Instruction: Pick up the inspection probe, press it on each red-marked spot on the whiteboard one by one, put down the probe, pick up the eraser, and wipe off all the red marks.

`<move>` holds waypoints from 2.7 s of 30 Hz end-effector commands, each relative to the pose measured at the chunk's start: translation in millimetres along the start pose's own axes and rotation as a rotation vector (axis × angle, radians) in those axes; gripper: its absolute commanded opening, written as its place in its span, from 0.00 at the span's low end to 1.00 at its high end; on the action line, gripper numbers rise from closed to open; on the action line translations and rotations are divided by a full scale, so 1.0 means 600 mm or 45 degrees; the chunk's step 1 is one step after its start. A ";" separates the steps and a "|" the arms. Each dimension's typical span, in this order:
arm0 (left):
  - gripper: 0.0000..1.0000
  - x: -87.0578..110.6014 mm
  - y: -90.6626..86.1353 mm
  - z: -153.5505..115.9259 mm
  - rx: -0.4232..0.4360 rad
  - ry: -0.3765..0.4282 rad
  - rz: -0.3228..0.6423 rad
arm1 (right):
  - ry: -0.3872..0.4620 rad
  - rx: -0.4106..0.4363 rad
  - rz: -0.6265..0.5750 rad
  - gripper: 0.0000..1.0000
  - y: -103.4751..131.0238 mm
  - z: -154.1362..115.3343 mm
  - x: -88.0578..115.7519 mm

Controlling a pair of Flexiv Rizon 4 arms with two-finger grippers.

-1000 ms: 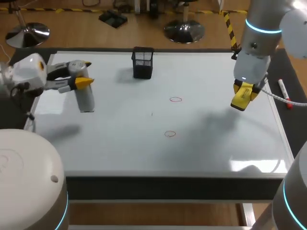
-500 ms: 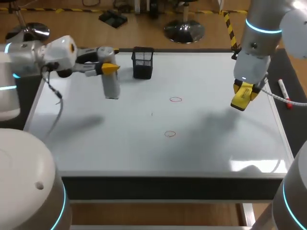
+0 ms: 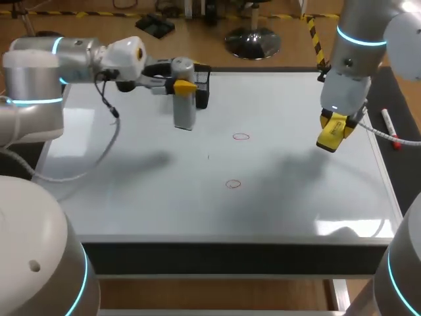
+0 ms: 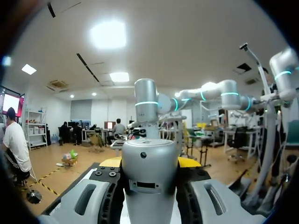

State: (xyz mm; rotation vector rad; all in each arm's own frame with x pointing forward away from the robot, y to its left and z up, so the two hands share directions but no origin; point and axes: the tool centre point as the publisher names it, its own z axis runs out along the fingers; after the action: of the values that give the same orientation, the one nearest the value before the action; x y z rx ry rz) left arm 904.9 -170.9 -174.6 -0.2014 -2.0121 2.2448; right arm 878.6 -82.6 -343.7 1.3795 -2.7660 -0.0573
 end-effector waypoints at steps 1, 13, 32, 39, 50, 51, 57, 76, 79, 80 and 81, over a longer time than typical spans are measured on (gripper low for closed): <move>0.00 -0.014 0.013 0.029 -0.002 0.201 -0.016 | 0.003 0.002 -0.002 0.00 -0.001 -0.001 0.000; 0.00 -0.031 0.045 0.097 0.003 0.268 -0.037 | 0.003 0.002 -0.002 0.00 -0.001 -0.001 0.000; 0.00 -0.079 0.108 0.167 0.004 0.113 -0.002 | 0.003 0.002 -0.002 0.00 -0.001 -0.001 0.000; 0.00 -0.088 0.126 0.181 0.010 0.124 -0.030 | 0.003 0.002 -0.002 0.00 -0.001 -0.001 0.000; 0.00 -0.108 0.144 0.190 0.011 0.085 -0.057 | 0.003 0.002 -0.002 0.00 -0.001 -0.001 0.000; 0.00 -0.109 0.146 0.191 0.010 0.084 -0.060 | 0.003 0.002 -0.002 0.00 -0.001 -0.001 0.000; 0.00 -0.114 0.157 0.194 0.002 0.062 -0.075 | 0.003 0.002 -0.002 0.00 -0.001 -0.001 0.000; 0.00 -0.131 0.176 0.195 0.005 0.008 -0.105 | 0.003 0.002 -0.002 0.00 -0.001 -0.001 0.000; 0.00 -0.131 0.177 0.194 0.004 0.008 -0.108 | 0.003 0.002 -0.002 0.00 -0.001 -0.001 0.000; 0.00 -0.131 0.178 0.194 0.002 0.008 -0.109 | 0.003 0.002 -0.002 0.00 -0.001 -0.001 0.000; 0.00 -0.131 0.178 0.194 0.001 0.008 -0.110 | 0.003 0.002 -0.002 0.00 -0.001 -0.001 0.000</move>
State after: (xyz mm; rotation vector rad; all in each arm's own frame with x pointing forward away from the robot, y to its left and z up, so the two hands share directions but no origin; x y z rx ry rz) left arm 959.8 -310.1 -265.5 -0.1165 -1.9788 2.1927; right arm 878.6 -82.5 -343.9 1.3796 -2.7665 -0.0576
